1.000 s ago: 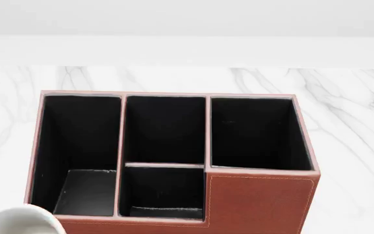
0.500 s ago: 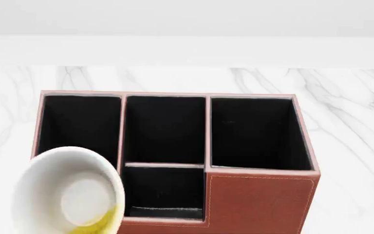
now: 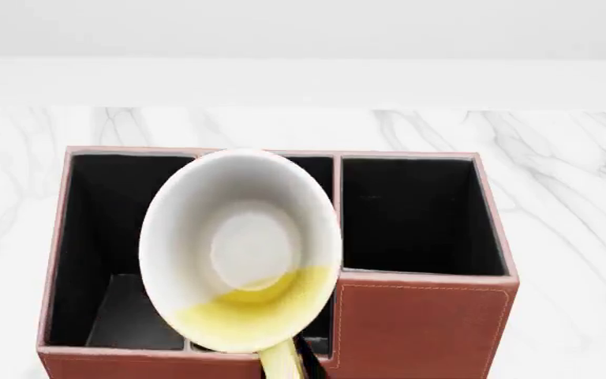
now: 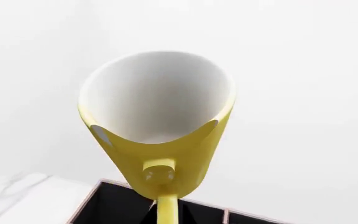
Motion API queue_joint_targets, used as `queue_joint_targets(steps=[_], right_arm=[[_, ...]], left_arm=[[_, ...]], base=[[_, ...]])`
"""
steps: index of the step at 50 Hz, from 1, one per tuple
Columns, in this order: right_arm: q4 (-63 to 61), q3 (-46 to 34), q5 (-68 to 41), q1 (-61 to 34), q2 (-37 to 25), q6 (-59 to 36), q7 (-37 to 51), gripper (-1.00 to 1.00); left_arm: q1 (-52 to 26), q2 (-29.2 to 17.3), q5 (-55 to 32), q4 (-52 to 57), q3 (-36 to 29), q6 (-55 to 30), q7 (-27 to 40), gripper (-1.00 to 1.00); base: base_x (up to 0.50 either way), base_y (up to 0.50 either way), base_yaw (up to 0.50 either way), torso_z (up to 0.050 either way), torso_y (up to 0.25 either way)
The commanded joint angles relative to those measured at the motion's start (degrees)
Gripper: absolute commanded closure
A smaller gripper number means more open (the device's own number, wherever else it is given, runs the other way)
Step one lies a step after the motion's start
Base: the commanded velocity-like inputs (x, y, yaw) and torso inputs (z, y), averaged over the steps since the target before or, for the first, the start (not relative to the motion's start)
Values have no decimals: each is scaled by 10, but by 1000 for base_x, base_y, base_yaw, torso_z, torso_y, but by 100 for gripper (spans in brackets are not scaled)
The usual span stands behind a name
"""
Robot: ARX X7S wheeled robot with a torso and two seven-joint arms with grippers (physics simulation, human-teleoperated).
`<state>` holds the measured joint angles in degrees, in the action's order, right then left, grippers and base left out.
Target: Pick up the yellow and white mug and place it to the right of the caddy.
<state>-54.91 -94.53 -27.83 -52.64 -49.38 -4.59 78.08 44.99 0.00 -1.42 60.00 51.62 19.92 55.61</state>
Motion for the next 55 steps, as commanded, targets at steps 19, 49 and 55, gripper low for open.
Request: queue_joint_targets(steps=[19,49,55], right_arm=[[7,61,-27,-3,-105,79,30,100],[85,99,-72,29,-185,193,44,100],[120,104,-85,45,-200,238,43,100]], left_arm=[[0,0,9,0,-11,1,-5,-100],[0,0,5,0,-8,0,-9,-100],[0,0,5,0,-7,1,-9,-100]], base=[[0,0,0,0,0],[0,0,0,0,0],[0,0,0,0,0]])
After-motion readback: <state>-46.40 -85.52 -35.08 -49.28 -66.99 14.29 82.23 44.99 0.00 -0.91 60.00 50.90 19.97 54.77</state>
